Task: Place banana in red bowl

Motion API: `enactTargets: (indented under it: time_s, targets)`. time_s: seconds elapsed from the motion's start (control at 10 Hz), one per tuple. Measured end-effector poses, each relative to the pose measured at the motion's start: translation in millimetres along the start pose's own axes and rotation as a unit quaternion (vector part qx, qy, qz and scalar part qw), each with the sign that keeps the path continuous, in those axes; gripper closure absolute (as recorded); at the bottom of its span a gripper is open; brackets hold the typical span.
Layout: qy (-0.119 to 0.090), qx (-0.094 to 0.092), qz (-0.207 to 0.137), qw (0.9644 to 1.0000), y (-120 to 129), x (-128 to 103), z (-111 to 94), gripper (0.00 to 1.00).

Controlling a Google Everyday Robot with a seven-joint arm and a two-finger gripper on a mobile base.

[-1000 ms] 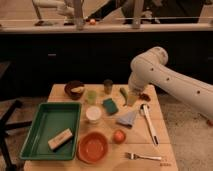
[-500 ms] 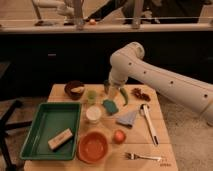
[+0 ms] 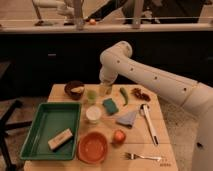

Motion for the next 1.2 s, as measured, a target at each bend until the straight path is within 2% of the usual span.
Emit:
enactTargets:
  time_s: [0.1, 0.9, 1.1, 1.2]
  targets:
    - [0.0, 0.0, 0.001, 1.0, -0.2, -5.5, 4.8, 0.2]
    - [0.0, 0.001, 0.001, 1.0, -1.1, -4.7, 4.6, 0.2]
    - [-0.001, 0.004, 0.001, 1.0, -3.1, -5.1, 6.1, 0.2]
    - [-0.004, 0.008, -0.001, 1.0, -7.6, -12.5, 9.2, 0.2]
